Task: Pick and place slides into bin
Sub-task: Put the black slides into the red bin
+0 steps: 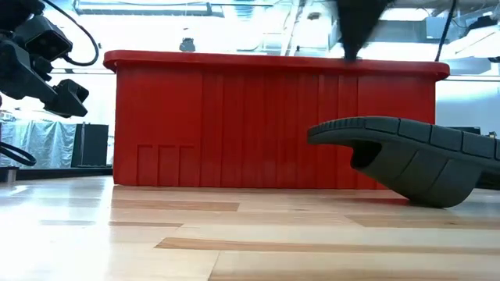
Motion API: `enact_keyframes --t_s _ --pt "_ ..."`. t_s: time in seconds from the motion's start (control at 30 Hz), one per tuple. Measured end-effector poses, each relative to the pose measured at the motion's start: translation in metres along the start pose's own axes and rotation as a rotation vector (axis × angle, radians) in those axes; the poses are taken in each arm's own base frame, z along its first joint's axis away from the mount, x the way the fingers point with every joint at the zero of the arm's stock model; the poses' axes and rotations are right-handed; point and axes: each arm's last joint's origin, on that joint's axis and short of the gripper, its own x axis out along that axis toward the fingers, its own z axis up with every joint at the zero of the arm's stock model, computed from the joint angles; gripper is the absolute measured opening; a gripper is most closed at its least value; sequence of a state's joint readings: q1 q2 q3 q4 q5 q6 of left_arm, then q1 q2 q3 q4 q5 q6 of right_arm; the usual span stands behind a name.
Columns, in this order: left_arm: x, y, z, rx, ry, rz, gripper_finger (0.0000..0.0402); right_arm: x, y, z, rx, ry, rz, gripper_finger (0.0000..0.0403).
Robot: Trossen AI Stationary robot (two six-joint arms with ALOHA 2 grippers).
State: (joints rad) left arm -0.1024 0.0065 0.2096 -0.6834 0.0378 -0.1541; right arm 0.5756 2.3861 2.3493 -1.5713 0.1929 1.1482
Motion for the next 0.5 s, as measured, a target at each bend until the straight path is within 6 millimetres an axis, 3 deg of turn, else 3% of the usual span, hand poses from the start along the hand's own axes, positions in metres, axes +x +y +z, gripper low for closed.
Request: enact_keyframes --t_s 0.17,0.37,0.5 --pt "0.000 0.000 0.000 0.000 0.000 0.001 0.0258 0.004 0.022 -0.061 -0.157 0.010 -0.035 0.0008" --pt "0.000 0.000 0.000 0.000 0.000 0.000 0.0258 0.030 0.036 -0.130 -0.054 0.008 -0.085 0.0016" --pt "0.000 0.000 0.000 0.000 0.000 0.000 0.0258 0.045 0.030 -0.156 0.089 0.001 -0.180 0.0010"
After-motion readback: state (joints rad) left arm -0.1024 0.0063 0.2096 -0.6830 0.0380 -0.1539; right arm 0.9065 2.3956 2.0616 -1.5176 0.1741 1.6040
